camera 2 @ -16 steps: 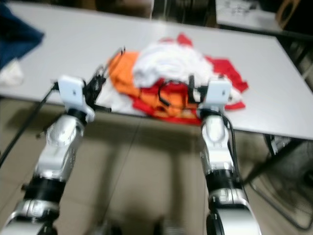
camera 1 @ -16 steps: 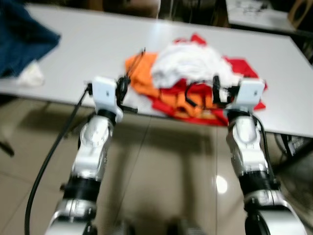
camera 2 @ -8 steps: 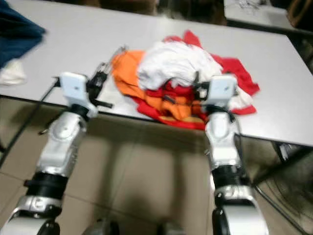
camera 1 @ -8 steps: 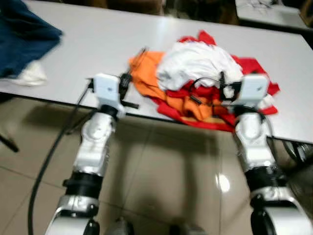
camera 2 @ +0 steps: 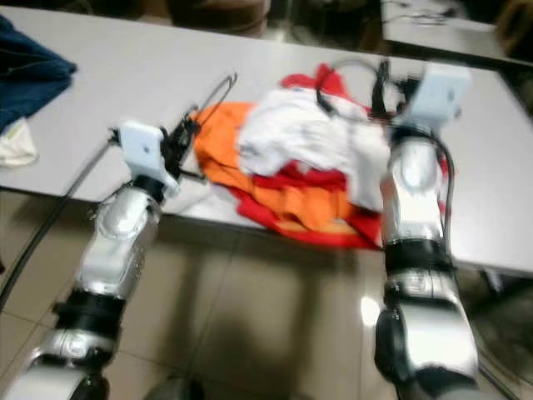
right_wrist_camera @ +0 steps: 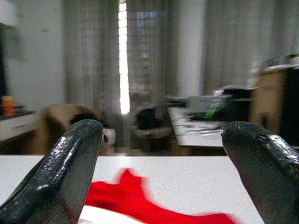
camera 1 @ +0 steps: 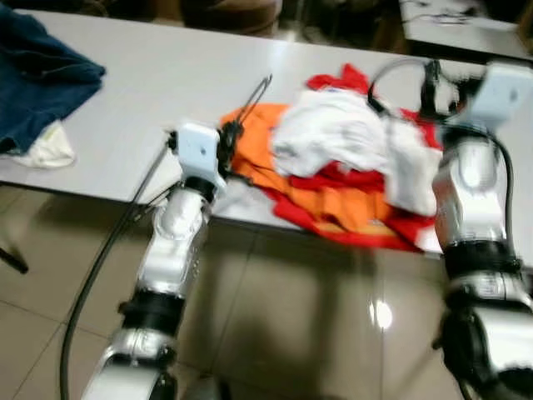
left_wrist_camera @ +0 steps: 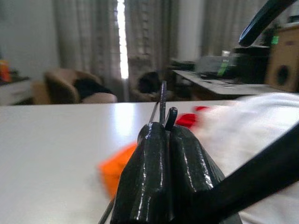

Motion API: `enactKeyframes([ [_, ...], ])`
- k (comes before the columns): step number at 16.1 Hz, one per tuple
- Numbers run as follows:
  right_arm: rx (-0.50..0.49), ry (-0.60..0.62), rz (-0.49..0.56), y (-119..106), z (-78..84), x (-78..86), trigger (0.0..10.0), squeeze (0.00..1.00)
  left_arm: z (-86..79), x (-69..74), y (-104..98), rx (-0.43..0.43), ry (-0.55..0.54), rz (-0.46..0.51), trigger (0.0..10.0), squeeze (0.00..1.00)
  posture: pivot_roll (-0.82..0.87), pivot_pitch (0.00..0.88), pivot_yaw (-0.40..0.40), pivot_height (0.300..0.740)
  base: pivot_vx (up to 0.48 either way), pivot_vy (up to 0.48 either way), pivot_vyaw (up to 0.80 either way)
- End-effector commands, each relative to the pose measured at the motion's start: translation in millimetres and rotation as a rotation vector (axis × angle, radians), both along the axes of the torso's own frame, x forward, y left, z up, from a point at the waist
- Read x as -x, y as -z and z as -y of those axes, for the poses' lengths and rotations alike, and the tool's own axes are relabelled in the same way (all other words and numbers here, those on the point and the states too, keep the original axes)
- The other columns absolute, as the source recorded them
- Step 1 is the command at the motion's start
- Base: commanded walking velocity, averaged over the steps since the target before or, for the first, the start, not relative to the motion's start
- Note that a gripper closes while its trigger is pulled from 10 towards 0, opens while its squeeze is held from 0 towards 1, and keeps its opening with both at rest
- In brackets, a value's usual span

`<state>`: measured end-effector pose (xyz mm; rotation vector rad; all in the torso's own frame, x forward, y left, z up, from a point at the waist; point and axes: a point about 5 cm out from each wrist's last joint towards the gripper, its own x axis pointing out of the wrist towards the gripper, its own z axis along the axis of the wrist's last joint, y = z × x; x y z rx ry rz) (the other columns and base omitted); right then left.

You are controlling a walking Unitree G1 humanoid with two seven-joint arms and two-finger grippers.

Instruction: Hang hanger

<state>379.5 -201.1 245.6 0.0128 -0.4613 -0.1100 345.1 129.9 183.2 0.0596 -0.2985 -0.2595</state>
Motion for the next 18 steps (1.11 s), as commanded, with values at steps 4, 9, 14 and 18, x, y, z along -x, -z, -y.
enactKeyframes([
  [4, 0.28, 0.089, -0.168, 9, 42.6, 0.3, 10.0, 0.0, 0.6, 0.8, -2, 0.013, -0.008, 0.019, 10.0, 0.0, -0.09, 0.094, -0.038, 0.74, 0.069, 0.0, 0.0],
  [9, 0.502, -0.075, -0.215, -13, 52.0, 16.2, 10.0, 0.0, -4.8, 4.0, 2, 0.009, -0.02, 0.013, 10.0, 0.0, -0.08, 0.094, -0.046, 0.74, 0.0, 0.0, 0.0],
  [14, 0.31, -0.228, -0.408, 9, 79.3, 17.4, 10.0, 0.0, -0.5, 1.2, 3, 0.001, -0.003, 0.009, 10.0, 0.0, -0.1, 0.085, -0.036, 0.74, 0.0, 0.0, 0.0],
  [18, 0.193, -0.302, -0.481, 23, 84.2, 23.0, 10.0, 0.0, -4.2, 1.1, 0, -0.004, -0.01, 0.015, 10.0, 0.0, -0.09, 0.094, -0.036, 0.74, 0.0, 0.0, 0.0],
])
